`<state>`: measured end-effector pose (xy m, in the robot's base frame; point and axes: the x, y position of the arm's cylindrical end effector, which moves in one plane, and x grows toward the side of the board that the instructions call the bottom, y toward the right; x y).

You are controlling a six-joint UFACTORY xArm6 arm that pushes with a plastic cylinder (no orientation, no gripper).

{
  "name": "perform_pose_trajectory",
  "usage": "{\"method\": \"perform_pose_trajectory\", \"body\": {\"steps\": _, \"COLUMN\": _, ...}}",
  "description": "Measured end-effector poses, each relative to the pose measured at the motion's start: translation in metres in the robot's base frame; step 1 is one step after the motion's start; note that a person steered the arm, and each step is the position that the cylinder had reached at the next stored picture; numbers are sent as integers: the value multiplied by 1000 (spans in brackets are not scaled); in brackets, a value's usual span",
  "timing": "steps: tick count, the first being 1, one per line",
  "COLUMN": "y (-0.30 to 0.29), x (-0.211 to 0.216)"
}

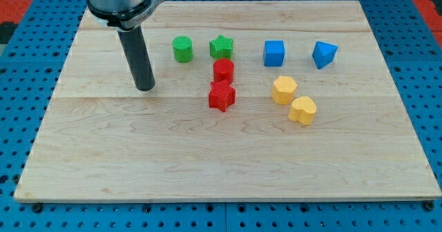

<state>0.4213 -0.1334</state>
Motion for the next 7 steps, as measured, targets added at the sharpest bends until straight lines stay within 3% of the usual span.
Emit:
{"method": "perform_pose_trajectory", "body": {"steps": 1, "y": 29, "x": 36}}
{"method": "perform_pose_trajectory", "body": {"steps": 2, "y": 55, "x": 120}}
{"method": "perform_pose_trajectory", "body": {"steps": 3, "y": 131, "x": 119}}
{"method": "perform_pose_trajectory", "body": {"steps": 4, "y": 187, "x": 86}}
{"method": "perform_pose_trajectory", "body": {"steps": 7, "y": 179, "x": 16}}
